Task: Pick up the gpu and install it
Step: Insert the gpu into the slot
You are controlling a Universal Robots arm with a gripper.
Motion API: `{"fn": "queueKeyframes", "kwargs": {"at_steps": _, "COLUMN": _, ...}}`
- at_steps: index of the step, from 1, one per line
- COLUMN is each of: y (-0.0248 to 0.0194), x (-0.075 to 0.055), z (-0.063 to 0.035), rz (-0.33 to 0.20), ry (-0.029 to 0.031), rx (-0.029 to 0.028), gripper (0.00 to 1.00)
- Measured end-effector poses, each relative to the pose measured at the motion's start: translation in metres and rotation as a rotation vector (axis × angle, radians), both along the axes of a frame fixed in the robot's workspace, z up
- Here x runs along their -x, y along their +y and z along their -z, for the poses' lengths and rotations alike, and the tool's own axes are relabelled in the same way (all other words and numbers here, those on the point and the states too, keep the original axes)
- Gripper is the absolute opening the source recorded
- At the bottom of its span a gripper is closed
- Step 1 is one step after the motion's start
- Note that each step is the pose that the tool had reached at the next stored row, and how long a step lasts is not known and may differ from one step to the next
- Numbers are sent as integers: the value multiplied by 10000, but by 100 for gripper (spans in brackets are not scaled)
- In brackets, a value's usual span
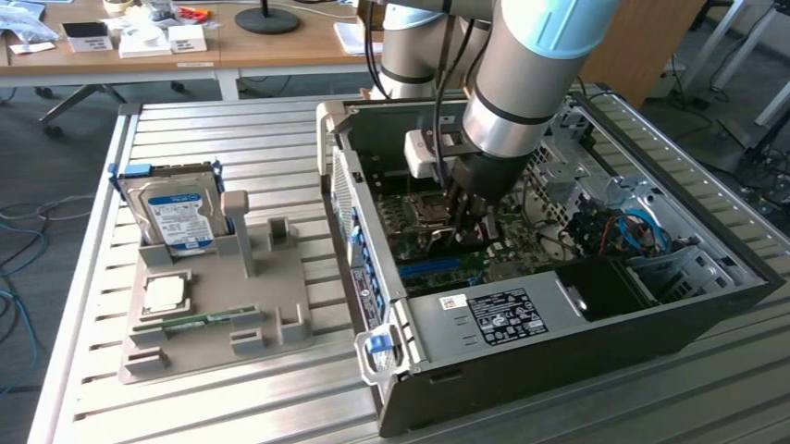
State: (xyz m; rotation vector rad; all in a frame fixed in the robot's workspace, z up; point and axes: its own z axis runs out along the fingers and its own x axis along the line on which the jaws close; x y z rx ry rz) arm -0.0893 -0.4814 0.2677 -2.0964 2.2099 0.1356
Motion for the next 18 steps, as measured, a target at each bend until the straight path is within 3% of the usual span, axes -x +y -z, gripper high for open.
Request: {"fn": "queueKeyframes", "kwargs": {"at_steps": 18, "y": 3, "x": 9, "z": 0, "rz": -45, "ry": 1, "rx": 0, "gripper": 27}}
